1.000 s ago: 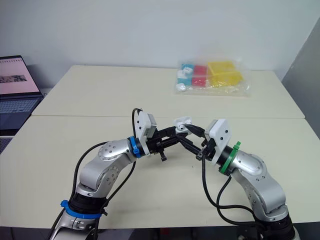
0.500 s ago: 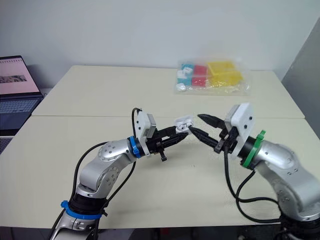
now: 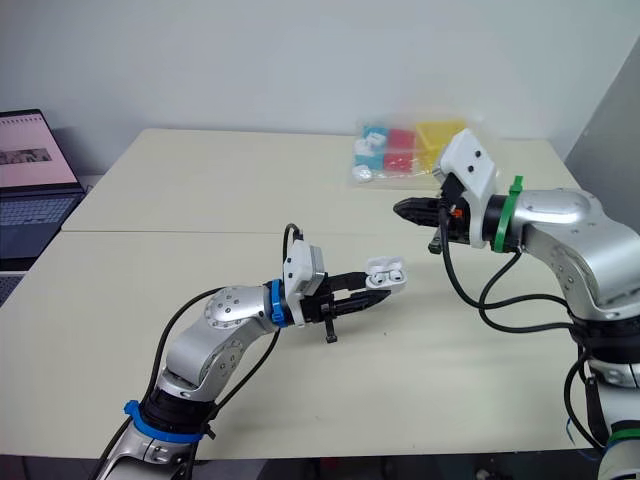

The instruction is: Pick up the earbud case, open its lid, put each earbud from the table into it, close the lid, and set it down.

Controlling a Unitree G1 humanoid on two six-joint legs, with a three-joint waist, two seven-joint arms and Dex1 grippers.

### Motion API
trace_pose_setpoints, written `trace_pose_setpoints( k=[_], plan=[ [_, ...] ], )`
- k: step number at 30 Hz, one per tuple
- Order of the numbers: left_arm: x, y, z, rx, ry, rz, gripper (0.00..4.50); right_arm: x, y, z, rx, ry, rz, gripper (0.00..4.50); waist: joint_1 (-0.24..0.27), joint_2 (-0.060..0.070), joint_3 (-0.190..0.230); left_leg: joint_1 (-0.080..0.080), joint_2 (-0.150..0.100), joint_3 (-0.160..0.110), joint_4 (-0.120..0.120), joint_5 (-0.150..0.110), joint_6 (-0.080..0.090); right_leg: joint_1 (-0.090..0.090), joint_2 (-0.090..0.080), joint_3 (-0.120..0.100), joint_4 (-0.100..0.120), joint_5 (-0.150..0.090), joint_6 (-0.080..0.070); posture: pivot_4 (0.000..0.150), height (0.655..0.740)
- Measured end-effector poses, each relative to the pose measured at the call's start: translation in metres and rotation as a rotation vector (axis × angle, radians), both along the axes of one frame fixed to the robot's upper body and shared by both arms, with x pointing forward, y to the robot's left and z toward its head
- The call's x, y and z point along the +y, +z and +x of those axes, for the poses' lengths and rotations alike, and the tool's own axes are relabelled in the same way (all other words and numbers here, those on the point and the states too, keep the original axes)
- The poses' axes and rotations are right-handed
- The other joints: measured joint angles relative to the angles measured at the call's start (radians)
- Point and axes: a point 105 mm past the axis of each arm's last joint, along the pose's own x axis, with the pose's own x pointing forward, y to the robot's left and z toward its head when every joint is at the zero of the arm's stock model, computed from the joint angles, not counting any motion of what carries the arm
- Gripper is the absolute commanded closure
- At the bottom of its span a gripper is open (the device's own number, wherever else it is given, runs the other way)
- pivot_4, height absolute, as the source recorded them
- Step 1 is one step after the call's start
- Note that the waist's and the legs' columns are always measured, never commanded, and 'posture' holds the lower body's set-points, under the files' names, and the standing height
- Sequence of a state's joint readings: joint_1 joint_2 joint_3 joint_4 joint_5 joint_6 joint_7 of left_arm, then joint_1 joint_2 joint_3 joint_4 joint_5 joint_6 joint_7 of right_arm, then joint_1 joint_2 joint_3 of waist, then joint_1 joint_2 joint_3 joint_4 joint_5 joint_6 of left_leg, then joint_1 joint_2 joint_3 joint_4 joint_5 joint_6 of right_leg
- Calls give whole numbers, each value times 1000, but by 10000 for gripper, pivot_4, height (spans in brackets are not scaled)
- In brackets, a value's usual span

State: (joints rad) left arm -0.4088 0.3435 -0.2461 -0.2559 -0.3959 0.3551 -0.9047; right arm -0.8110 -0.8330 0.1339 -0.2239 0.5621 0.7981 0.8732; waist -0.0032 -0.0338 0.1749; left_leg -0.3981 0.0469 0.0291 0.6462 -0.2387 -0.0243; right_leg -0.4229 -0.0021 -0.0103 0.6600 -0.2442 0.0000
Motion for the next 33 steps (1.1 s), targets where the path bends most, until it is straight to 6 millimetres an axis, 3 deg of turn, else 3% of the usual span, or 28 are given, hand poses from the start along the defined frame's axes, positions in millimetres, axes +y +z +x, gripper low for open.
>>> trace_pose_setpoints(
  k=[7, 19, 31, 33],
  plan=[
    [0, 1, -2, -22, -5, 4, 37051, 7, -27, -15, 174, 156, -95, 45000, 1, 0, 0, 0, 0, 0, 0, 0, 0, 0, 0, 0, 0, 0, 0, 1500, 7400],
    [1, -2, -2, -19, 2, 21, 37051, 15, -22, -46, 214, 274, -69, 45000, 1, 0, 0, 0, 0, 0, 0, 0, 0, 0, 0, -1, 1, 0, 0, 1500, 7400],
    [2, -8, 4, 48, 41, 33, 37051, 15, -33, -49, 161, 244, -89, 45000, 1, 0, 0, 0, 0, -1, 1, 0, 0, 0, 0, -1, 1, 0, 0, 1500, 7400],
    [4, -9, 8, 123, 64, 14, 37051, 10, -35, -48, 161, 215, -84, 45000, 1, 0, 0, 0, 0, -1, 1, 0, 0, 0, 0, -1, 1, 0, 0, 1500, 7400]
  ],
)
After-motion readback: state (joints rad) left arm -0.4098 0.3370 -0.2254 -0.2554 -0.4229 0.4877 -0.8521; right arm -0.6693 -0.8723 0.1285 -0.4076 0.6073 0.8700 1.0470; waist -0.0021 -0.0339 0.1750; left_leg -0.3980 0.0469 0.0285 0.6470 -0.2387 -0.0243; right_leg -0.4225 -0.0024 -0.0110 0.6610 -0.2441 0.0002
